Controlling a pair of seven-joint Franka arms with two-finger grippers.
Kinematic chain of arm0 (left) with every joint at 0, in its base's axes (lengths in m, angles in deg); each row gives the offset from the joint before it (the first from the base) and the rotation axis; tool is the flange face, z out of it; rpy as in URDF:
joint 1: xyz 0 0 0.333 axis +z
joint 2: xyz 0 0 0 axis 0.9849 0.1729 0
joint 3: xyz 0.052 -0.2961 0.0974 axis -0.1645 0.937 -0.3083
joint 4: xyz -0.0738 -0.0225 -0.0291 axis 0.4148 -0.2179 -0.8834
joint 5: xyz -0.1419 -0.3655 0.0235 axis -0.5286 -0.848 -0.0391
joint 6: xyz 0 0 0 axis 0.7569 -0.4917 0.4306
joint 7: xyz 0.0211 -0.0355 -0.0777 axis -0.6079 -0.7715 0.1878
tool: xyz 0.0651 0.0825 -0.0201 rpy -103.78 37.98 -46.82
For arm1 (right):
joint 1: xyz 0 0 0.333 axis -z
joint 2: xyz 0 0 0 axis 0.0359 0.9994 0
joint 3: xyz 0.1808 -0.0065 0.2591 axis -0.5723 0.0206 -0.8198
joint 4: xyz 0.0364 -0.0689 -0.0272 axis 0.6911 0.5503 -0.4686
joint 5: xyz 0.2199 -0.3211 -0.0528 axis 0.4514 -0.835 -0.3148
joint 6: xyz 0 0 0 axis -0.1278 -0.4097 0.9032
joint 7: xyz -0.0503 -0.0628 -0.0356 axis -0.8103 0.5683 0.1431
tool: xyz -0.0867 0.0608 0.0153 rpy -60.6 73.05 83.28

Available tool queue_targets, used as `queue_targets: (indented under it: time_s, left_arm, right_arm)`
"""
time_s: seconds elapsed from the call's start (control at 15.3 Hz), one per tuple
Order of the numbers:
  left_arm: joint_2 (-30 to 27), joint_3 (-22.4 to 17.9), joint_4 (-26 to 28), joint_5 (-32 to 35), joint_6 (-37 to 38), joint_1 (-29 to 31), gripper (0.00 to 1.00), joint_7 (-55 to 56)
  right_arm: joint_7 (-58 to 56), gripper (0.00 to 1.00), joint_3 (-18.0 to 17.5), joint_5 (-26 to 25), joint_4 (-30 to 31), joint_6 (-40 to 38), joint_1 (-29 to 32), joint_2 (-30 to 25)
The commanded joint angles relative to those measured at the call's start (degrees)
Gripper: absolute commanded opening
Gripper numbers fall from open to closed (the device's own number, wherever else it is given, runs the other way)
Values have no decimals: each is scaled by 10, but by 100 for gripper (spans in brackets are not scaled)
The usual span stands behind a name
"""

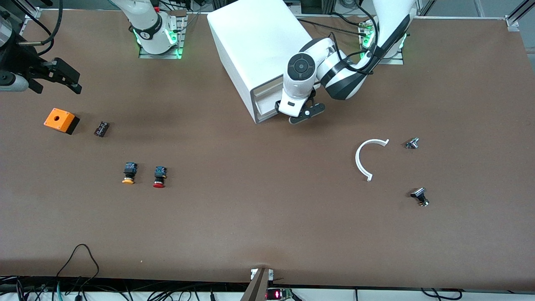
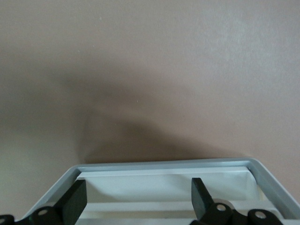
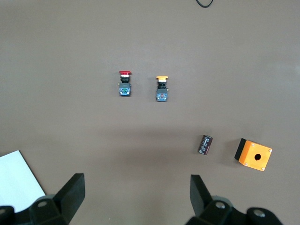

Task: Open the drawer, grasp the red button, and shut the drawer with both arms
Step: 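Push the open drawer into the cabinet with the left gripper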

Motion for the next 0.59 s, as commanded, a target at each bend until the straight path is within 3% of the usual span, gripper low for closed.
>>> queue_targets:
  time_s: [0.0,0.52]
  left_arm:
    - [6,3,-3,-13,8,-10,99,4]
    - [7,8,-3,-15,20,-25,99,5]
  right_arm:
    - [-9,99,-1,3,1,-4,1,-8]
    - [-7,99,-2,3,1,-4,1,-8]
